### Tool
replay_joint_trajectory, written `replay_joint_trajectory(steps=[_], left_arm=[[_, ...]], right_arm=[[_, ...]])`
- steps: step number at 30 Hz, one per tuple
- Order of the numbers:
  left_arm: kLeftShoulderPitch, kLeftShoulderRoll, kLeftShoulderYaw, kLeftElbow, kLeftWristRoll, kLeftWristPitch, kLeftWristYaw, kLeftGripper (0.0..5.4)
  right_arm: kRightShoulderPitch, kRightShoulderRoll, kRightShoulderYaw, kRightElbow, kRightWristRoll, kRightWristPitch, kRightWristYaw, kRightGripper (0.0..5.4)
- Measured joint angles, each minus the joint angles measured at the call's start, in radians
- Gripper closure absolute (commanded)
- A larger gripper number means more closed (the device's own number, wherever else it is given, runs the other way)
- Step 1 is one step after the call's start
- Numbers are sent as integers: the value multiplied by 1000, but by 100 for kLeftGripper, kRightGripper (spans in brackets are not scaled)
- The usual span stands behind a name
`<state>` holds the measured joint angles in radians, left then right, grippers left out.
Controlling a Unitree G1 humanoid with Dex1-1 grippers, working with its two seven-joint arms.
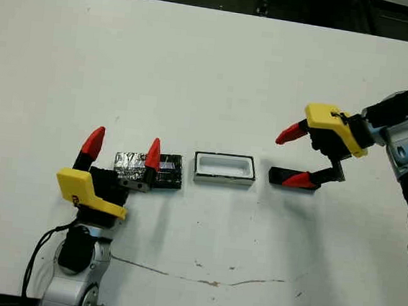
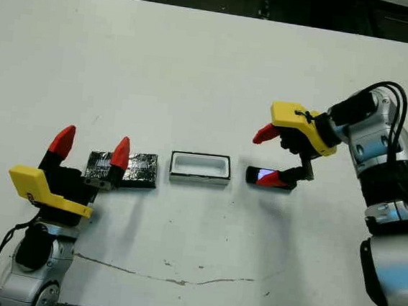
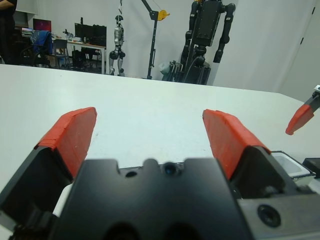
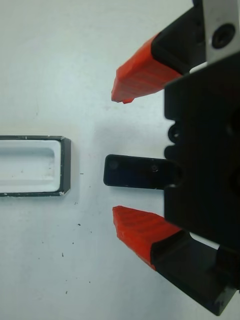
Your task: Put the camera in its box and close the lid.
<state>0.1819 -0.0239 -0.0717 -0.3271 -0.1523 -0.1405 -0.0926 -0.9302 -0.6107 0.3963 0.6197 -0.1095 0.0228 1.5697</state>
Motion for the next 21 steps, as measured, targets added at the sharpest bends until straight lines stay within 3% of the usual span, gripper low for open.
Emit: replay_joint_trajectory(steps=[11,21], left_arm=[[0,2,-1,0,22,0,2,0],[0,2,-1,0,17,0,1,0]], right_arm=[[41,0,0,11,-3,-34,-36,2],[83,0,-1,16,-2,-40,-48,128]])
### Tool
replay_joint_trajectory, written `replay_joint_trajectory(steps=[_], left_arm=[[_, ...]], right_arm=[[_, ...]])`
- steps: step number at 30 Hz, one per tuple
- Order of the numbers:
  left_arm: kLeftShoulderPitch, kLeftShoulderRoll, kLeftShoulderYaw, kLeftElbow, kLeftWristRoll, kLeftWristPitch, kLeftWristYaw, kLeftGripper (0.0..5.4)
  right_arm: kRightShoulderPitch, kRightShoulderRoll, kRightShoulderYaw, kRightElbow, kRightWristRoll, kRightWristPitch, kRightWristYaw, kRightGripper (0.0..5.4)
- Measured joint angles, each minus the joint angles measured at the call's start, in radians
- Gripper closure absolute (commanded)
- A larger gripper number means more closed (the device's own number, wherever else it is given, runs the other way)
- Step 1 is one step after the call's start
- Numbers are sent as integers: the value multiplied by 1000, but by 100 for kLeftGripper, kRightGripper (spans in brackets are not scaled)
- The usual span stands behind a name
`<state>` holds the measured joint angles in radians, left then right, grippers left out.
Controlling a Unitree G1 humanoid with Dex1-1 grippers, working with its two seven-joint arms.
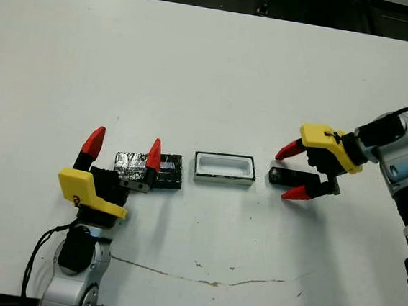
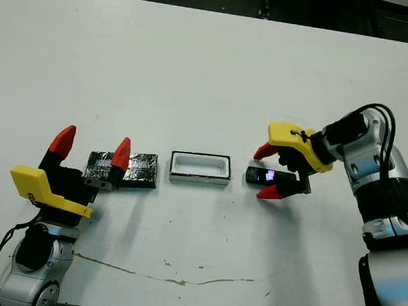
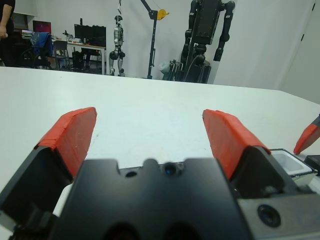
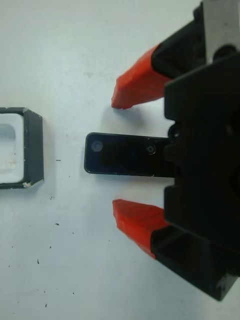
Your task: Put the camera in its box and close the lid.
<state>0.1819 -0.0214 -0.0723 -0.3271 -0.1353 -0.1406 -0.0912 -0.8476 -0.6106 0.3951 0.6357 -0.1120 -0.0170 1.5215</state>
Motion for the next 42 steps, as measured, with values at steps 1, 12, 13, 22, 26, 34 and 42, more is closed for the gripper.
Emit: replay_joint_trajectory(steps=[1,12,13,22,26,34,42], left_arm=[[0,0,0,0,1,0,0,0],[0,0,0,0,2,0,0,0],[0,0,0,0,2,0,0,0],[0,-1,-1,0,-8,0,0,0],[0,-1,-1,0,-7,0,0,0],[1,-2,-1,0,-6,0,0,0],[1,-6,-5,0,-6,0,0,0]], right_arm=[[3,0,-2,0,3,-1,0,143],[37,19,-44,16,43,-37,-30,291],[40,20,-47,16,45,-39,-36,306],[51,22,-59,1,46,-36,-64,374],[51,23,-64,3,46,-64,-90,374],[-21,38,-138,9,94,6,-134,374],[-106,144,-223,25,258,243,-112,374]])
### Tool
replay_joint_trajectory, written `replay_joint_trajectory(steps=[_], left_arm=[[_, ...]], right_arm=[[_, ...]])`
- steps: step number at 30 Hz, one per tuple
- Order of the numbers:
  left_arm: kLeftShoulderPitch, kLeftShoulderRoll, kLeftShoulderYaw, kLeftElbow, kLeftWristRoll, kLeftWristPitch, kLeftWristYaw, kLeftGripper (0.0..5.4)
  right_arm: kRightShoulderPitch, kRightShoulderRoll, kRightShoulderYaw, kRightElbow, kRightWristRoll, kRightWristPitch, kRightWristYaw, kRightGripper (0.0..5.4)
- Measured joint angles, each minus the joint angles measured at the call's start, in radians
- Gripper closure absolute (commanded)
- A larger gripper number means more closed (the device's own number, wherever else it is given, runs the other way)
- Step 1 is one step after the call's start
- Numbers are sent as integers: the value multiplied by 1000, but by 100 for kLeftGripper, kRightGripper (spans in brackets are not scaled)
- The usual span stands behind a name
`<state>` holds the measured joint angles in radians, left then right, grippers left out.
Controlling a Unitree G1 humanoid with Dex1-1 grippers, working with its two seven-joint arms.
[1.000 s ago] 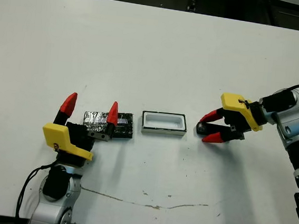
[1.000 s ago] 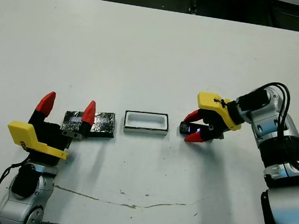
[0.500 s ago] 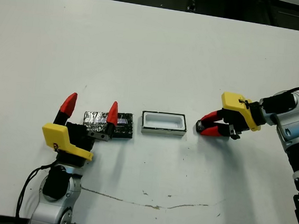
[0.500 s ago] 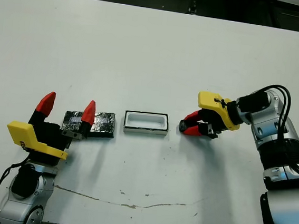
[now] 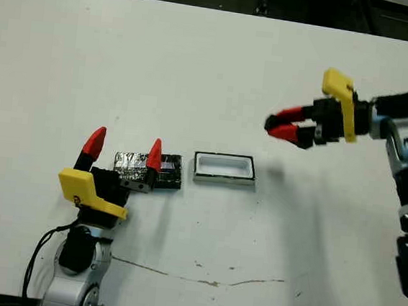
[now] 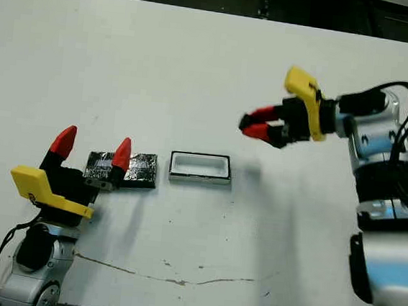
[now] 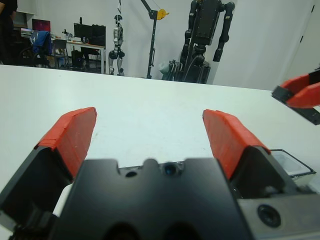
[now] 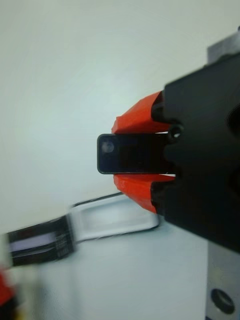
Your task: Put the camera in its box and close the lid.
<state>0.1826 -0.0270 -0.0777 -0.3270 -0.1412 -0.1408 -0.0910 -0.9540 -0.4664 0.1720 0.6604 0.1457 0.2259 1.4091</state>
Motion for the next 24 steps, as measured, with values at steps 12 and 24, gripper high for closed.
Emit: replay_joint_trajectory(steps=[12,24], left_arm=[[1,-3,-5,0,10,0,4,0],[1,-2,-7,0,7,7,2,0]], right_arm=[[3,127,16,-71,46,65,5,374],[26,165,77,-76,19,42,-3,374]])
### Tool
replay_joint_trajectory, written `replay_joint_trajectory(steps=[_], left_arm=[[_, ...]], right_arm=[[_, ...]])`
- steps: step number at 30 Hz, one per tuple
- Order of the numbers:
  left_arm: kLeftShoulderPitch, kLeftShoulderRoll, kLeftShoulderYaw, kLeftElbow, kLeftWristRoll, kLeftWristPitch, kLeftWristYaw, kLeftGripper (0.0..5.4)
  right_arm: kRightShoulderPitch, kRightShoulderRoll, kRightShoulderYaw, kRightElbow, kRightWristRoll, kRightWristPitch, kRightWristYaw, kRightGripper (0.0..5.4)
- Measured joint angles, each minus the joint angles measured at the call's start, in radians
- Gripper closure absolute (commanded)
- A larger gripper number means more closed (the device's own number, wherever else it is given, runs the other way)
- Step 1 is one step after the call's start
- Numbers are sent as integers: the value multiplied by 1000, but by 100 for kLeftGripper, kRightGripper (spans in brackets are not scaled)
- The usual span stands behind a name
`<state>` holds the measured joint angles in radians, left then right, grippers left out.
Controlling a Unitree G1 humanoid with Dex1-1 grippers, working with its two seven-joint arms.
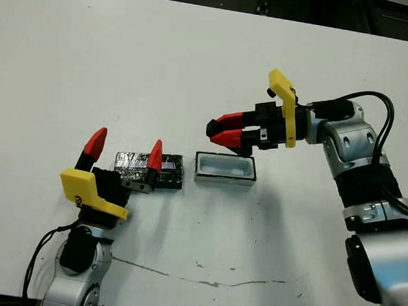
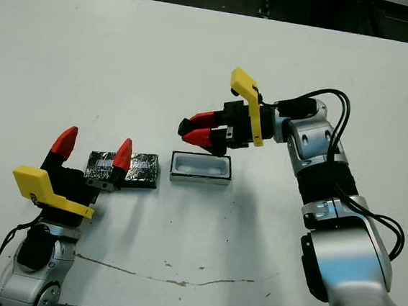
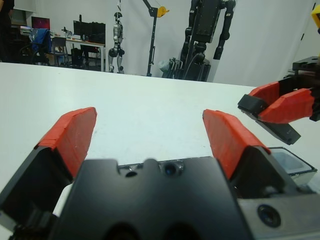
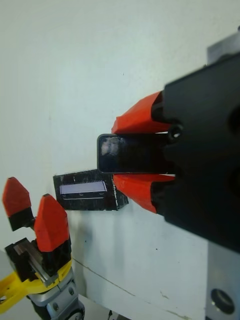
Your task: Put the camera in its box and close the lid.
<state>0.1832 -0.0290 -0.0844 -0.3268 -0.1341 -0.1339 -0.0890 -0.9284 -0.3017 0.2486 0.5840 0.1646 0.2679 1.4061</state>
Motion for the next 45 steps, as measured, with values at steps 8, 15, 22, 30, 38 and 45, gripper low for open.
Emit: replay_joint_trajectory(steps=[8,15,22,30,38,45], left_arm=[[0,0,0,0,2,0,-1,0],[0,0,0,0,4,-1,-1,0],[0,-1,0,0,2,-1,-1,0],[0,0,1,0,4,-1,0,0],[0,0,2,0,1,-1,0,0],[0,0,3,0,-6,-1,-1,0]], right_arm=[[31,2,12,-12,-8,-41,-25,374],[43,3,24,-13,-21,-68,-32,374],[60,5,25,-8,-21,-125,-33,374],[61,9,32,37,-22,-124,-23,374],[71,10,48,71,-23,-98,4,374],[72,10,49,87,-21,-88,7,374]])
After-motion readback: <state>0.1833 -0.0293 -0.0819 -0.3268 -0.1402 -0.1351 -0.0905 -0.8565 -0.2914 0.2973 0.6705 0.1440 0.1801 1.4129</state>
